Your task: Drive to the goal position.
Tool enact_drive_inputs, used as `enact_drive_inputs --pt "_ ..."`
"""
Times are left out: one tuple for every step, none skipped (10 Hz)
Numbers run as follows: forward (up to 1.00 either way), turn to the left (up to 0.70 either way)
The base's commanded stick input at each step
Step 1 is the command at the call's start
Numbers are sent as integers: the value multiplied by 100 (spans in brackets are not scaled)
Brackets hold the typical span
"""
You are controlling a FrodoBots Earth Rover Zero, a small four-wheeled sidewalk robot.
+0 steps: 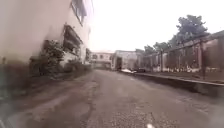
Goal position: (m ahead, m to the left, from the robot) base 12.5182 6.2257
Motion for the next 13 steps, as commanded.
enact_drive_inputs --pt "100 -1" --pt "100 -1" --pt "100 -1" --pt "100 -1" --pt "100 -1" --pt "100 -1" --pt "100 -1" --pt "100 -1" --pt "100 -1" --pt "100 -1" --pt "100 -1" --pt "100 -1" --pt "100 -1"
